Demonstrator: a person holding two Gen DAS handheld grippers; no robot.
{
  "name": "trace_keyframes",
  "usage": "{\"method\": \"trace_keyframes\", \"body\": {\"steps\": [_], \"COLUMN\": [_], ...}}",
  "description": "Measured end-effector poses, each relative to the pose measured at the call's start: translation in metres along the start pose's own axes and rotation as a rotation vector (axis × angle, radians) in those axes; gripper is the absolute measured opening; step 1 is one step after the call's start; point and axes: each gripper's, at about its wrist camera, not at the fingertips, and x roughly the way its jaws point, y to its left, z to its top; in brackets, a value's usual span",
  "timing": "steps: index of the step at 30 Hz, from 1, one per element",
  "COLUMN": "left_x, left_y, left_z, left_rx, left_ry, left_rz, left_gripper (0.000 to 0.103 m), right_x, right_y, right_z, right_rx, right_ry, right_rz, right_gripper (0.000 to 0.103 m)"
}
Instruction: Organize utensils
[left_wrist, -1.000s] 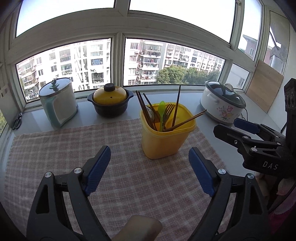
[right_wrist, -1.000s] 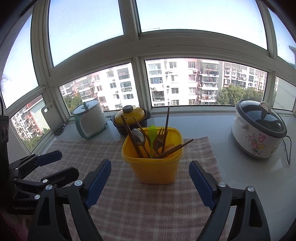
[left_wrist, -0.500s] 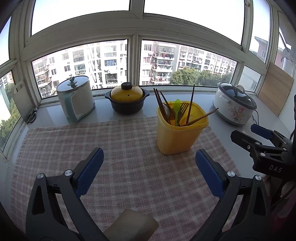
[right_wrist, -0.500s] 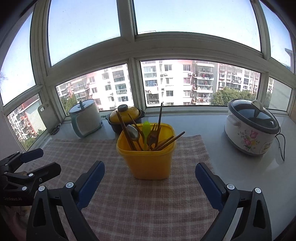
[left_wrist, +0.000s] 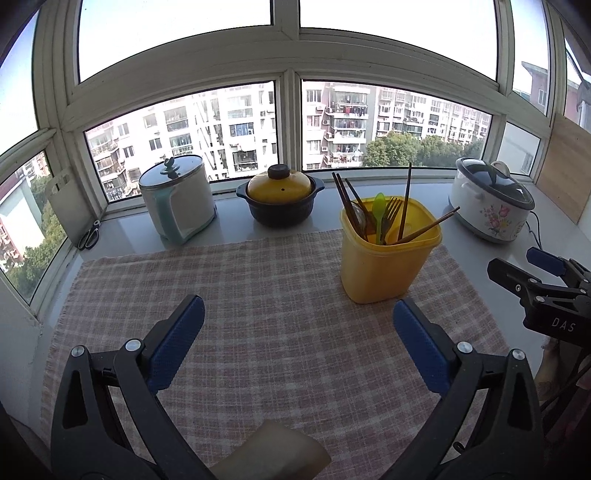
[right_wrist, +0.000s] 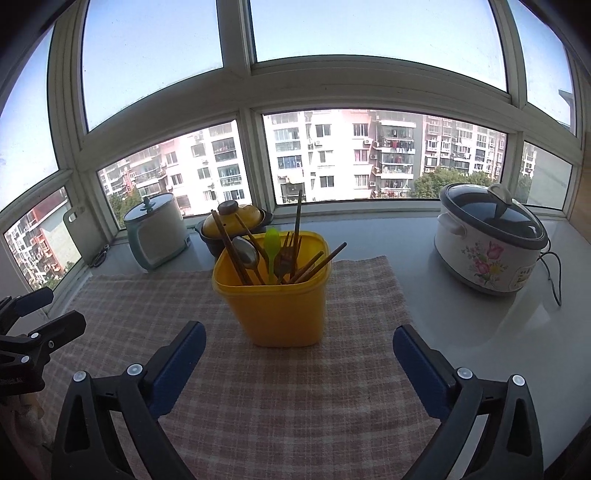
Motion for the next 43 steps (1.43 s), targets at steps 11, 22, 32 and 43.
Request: {"method": "trace_keyframes", "body": {"steps": [11, 22, 32, 43], "left_x": [0.004, 0.009, 0.010, 0.010], "left_y": [0.002, 0.003, 0.003, 0.007], "left_z": [-0.001, 0.000, 0.002, 0.001], "left_rx": [-0.009, -0.018, -0.013, -0.017], "left_ry": [0.006, 0.017, 0.016, 0.010], "left_rz": [-0.007, -0.029, -0.037, -0.042], "left_gripper": [0.103, 0.103, 0.103, 0.103], "right_x": [0.008, 0.015, 0.018, 0.022], "right_y": [-0.003, -0.002, -0.006, -0.004], "right_z": [-0.002, -0.003, -0.006, -0.008], "right_rx": [0.015, 0.023, 0.034, 0.034], "right_ry": [0.017, 0.030, 0.042, 0.059], "right_rz": [-0.007, -0.013, -0.030, -0.042], "right_gripper": [0.103, 0.103, 0.103, 0.103]}}
